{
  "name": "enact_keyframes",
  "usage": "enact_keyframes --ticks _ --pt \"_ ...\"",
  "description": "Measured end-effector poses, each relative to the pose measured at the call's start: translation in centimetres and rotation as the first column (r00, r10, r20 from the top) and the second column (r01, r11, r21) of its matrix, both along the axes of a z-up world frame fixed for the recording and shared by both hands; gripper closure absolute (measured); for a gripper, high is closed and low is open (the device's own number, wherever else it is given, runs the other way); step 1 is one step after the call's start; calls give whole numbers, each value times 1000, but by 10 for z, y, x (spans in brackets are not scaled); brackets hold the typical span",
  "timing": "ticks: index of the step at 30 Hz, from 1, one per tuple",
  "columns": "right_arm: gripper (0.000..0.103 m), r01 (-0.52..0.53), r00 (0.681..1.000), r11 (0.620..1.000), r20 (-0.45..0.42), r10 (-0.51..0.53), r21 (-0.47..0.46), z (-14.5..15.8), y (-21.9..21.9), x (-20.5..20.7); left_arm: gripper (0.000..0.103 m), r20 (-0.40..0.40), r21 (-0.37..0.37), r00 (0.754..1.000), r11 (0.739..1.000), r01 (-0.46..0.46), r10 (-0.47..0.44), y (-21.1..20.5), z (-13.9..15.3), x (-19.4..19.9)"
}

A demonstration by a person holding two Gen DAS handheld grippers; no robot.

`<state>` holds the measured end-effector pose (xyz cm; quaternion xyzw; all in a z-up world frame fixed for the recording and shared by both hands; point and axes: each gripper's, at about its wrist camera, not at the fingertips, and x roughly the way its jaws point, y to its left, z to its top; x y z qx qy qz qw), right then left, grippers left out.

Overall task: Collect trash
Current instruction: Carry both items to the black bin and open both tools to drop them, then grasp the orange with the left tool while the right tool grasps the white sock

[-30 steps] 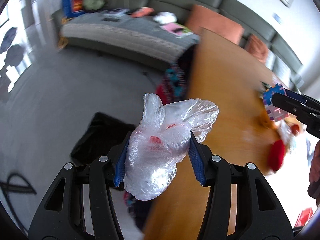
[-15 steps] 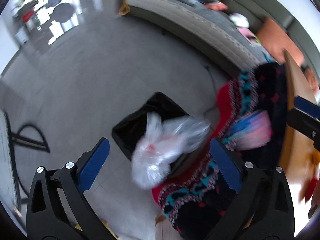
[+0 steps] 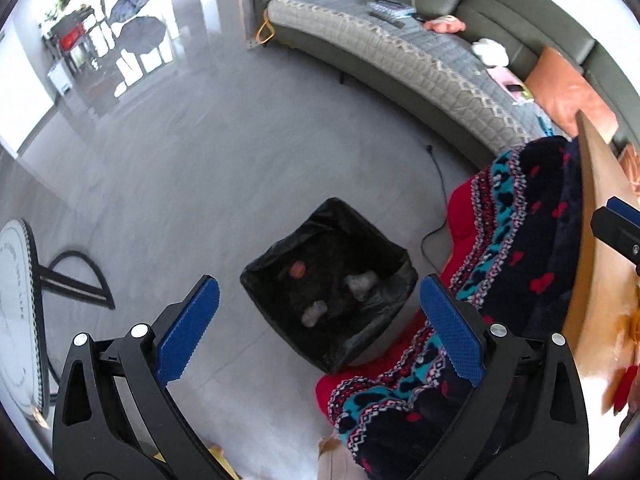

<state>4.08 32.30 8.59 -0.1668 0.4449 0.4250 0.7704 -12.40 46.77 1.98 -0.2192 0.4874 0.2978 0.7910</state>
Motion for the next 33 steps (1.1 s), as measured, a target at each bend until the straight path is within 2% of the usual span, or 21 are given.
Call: enact_keyframes --ticks 7,14,21,29,33 --pt "27 101 994 994 36 -103 52 32 -67 5 6 43 30 992 992 121 -122 -47 31 25" --pt "27 223 969 971 84 -230 87 58 -151 13 6 71 79 953 954 290 -296 -121 54 66" --pt "26 359 924 928 101 -368 97 64 -238 28 6 86 87 883 886 455 -462 -205 63 110" --pt "26 504 855 858 87 -512 100 55 -334 44 6 83 78 801 806 587 -592 -284 65 151" --pt "26 557 823 824 65 -564 102 49 -375 50 6 69 71 752 755 652 -656 -327 60 173"
